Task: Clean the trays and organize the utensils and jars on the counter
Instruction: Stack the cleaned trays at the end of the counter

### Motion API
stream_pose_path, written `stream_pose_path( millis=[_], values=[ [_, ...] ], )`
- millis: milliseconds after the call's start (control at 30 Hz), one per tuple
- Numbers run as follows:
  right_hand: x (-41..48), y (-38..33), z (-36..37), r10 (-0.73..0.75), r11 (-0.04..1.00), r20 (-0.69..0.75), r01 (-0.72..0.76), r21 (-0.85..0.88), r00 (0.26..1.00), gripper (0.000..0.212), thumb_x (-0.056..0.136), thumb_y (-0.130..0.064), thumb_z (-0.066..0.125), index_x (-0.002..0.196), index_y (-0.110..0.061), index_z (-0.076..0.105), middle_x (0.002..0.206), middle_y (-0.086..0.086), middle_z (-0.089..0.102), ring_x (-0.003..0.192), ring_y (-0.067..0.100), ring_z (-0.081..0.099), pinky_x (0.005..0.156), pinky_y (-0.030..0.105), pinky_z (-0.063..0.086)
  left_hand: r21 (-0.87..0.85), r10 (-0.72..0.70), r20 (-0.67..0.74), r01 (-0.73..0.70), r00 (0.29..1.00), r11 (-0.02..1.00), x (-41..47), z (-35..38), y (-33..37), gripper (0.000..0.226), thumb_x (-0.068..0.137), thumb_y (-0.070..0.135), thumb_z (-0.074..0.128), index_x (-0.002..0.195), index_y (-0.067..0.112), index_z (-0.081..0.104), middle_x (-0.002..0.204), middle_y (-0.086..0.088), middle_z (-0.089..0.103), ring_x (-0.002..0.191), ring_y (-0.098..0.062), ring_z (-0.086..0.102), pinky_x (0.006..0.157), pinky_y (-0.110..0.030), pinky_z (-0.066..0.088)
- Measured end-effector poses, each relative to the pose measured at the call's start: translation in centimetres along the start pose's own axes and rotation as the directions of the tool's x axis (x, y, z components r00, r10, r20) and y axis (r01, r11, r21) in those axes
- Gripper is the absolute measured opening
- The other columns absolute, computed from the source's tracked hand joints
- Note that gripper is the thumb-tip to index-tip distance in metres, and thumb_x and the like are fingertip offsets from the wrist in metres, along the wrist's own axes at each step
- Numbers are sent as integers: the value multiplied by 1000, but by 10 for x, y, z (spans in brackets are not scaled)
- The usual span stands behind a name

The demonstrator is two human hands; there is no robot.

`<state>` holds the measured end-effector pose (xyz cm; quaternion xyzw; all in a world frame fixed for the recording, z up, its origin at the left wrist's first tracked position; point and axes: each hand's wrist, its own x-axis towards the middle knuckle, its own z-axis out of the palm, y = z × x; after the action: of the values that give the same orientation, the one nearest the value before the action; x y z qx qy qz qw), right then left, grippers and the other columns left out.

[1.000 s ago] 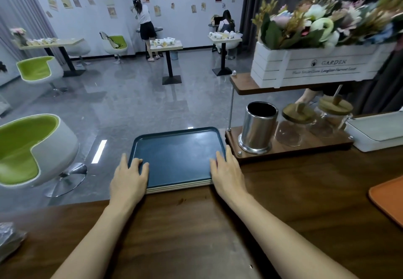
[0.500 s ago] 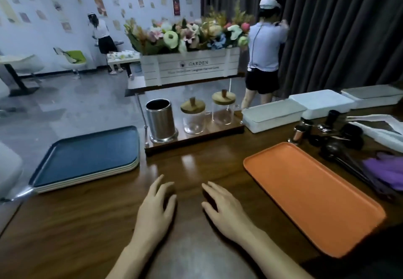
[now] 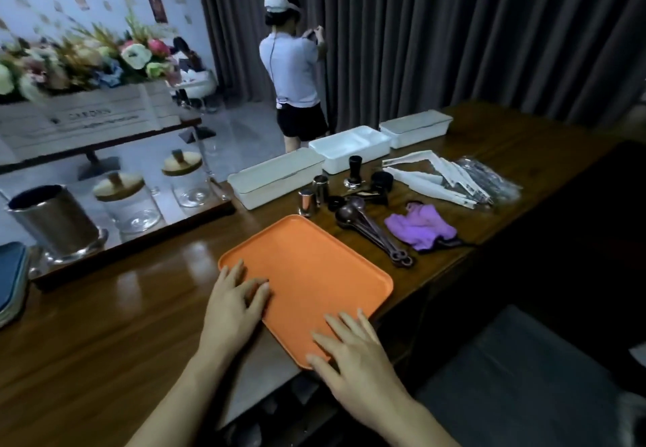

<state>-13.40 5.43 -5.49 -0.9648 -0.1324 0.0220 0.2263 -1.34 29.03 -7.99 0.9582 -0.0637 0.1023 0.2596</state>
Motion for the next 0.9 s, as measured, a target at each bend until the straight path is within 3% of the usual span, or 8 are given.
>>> stream_pose_path(
  millis=[67, 133, 300, 367, 467, 567, 667, 900],
  values=[
    [-3, 4, 4, -18, 999, -24, 19, 35, 1000, 71, 96, -72, 18, 145, -31, 49, 163, -1, 29, 151, 19, 17, 121, 34, -14, 45, 4, -56, -1, 998, 999, 0, 0, 1, 32, 100, 49, 56, 109, 27, 78, 154, -12, 50, 151, -33, 28, 122, -57, 24],
    [1, 6, 2, -22, 998, -37, 24, 58, 999, 62, 97, -68, 30, 141, -32, 54, 162, -3, 31, 150, 15, 18, 123, 37, -13, 87, 2, -120, 8, 993, 996, -7, -3, 1, 23, 99, 38, 61, 100, 24, 78, 147, -9, 57, 150, -31, 31, 120, -61, 21],
    [22, 8, 3, -22, 998, -87, 27, 62, 996, 39, 91, -66, 50, 107, -32, 59, 150, -12, 46, 147, 10, 27, 123, 43, -9, 137, -67, -118, 83, 991, 987, -29, -13, -2, 25, 93, 37, 68, 75, 23, 59, 134, -7, 67, 145, -32, 41, 123, -53, 13],
    [33, 8, 7, -24, 998, -115, 31, 56, 993, 29, 90, -58, 59, 99, -32, 51, 147, -13, 48, 146, 11, 29, 122, 40, -10, 137, -67, -128, 84, 990, 987, -35, -19, -4, 31, 90, 38, 70, 69, 22, 53, 118, -6, 72, 129, -32, 55, 119, -52, 24],
    [46, 12, 6, -40, 996, -103, 48, 79, 994, 36, 90, -54, 63, 116, -31, 58, 149, -12, 48, 147, 9, 30, 122, 39, -10, 137, -66, -186, 92, 980, 986, -40, -24, -6, 33, 85, 39, 74, 66, 20, 53, 82, 2, 62, 87, -24, 56, 85, -41, 46],
    [55, 17, -2, -61, 997, -32, 62, 43, 998, 52, 92, -57, 59, 138, -36, 54, 155, -14, 41, 149, 10, 25, 124, 40, -9, 171, -65, -188, 98, 980, 980, -40, -25, -6, 36, 83, 46, 73, 67, 23, 52, 71, 6, 53, 73, -22, 51, 70, -39, 42],
    [62, 16, -7, -25, 1000, 10, 25, 16, 1000, 50, 94, -59, 54, 140, -42, 53, 160, -11, 33, 153, 15, 13, 123, 44, -11, 218, -34, -187, 75, 982, 973, -35, -25, -12, 35, 83, 57, 69, 76, 25, 57, 74, 7, 60, 73, -23, 52, 76, -40, 42],
    [85, 3, -3, 212, 977, 7, -211, -10, 977, 35, 104, -46, 42, 137, -56, 48, 168, 0, 6, 153, 30, -16, 120, 55, -11, 271, -57, -108, 84, 993, 959, -32, -32, -2, 58, 87, 70, 56, 125, 27, 62, 89, -4, 75, 88, -29, 68, 83, -41, 49]
  ],
)
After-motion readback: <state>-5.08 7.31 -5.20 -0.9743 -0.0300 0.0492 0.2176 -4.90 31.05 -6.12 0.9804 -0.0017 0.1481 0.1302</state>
